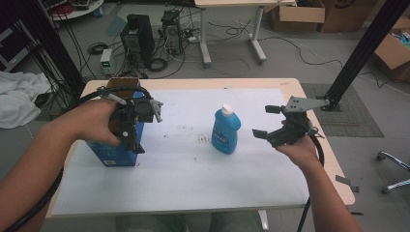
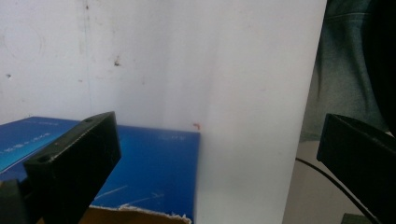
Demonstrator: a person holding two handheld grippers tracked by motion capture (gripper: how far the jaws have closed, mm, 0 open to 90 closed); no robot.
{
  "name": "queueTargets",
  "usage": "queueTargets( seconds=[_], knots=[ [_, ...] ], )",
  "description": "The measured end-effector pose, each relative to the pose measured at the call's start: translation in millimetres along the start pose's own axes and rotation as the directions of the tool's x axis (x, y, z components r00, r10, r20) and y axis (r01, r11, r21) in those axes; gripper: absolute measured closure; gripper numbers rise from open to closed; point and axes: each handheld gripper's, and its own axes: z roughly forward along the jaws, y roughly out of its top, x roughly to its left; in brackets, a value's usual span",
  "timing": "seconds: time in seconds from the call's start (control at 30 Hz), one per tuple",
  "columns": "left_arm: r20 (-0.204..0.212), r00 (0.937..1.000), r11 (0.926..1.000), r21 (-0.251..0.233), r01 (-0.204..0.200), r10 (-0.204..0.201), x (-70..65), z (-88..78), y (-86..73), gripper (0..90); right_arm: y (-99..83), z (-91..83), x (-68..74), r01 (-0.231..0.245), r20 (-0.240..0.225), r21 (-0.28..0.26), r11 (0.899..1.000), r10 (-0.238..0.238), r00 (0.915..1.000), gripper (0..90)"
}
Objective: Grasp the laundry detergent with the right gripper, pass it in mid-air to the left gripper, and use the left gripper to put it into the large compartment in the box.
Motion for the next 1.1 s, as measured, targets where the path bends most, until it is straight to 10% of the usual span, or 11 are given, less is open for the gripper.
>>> queueTargets(
  seconds=[0.63, 1.1],
  knots=[
    [-0.017, 0.9999, 0.9998, -0.020, 0.002, -0.002, -7.5, -5.9, -3.9, 0.1, -70.2, 51.6, 17.7, -0.087, 0.045, -0.059, 0.994, 0.090, 0.9949, 0.0],
    [-0.024, 0.9996, 0.9998, -0.018, -0.011, 0.011, -10.0, -6.7, -1.3, 0.1, -82.0, 87.4, 23.9, -0.091, 0.071, -0.073, 0.993, 0.096, 0.9929, 0.0]
  ],
)
